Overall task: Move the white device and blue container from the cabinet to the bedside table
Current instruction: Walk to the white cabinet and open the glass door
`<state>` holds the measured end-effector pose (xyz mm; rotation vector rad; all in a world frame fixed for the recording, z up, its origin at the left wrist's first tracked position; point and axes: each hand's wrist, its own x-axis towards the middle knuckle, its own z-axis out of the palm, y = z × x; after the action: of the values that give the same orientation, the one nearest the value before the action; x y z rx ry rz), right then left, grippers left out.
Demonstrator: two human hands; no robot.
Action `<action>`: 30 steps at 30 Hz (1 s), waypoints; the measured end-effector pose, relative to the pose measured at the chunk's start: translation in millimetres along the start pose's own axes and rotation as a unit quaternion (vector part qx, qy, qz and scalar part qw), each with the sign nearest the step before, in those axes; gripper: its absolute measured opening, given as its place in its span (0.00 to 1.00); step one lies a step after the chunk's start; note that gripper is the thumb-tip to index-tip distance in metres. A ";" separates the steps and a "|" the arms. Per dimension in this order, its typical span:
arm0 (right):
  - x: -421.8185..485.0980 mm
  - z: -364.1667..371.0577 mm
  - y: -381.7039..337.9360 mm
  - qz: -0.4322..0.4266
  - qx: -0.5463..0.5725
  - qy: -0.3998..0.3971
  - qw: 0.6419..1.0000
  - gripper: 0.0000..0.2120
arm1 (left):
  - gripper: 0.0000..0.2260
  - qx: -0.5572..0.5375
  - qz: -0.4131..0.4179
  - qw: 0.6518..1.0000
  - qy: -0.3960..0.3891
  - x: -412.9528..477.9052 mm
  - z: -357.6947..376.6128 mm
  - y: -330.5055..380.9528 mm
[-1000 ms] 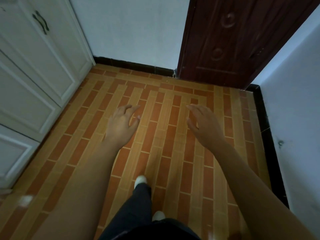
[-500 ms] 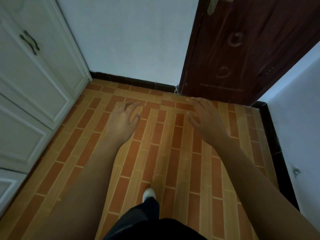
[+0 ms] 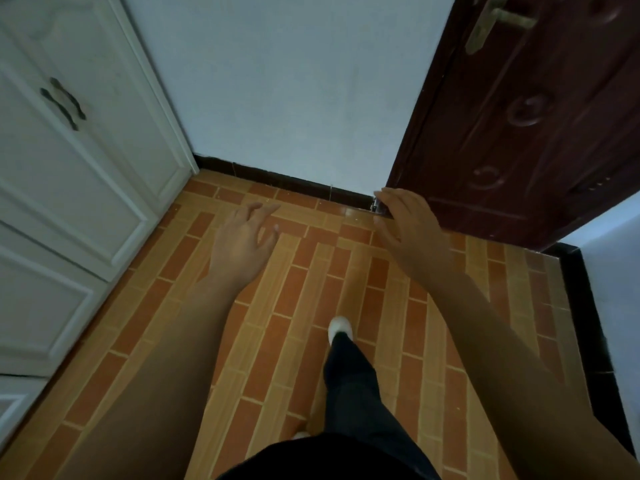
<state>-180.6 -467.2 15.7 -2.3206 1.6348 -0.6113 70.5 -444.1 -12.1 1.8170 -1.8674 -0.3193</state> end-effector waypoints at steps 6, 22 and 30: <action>116.4 8.8 35.4 -0.034 0.018 -0.005 0.999 0.19 | 0.16 0.019 -0.021 0.999 0.023 105.7 14.8 -9.4; 352.0 53.2 39.9 -0.183 0.038 -0.084 0.979 0.18 | 0.16 0.053 -0.169 0.978 0.114 259.5 2.3 -67.3; 446.2 107.5 -13.7 -0.244 0.051 -0.121 0.961 0.18 | 0.16 0.084 -0.213 0.962 0.150 303.5 -23.2 -145.6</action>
<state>9.1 -885.3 15.2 -2.6068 0.9051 -0.4608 215.5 -748.7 -7.0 2.2379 -1.3240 -0.0243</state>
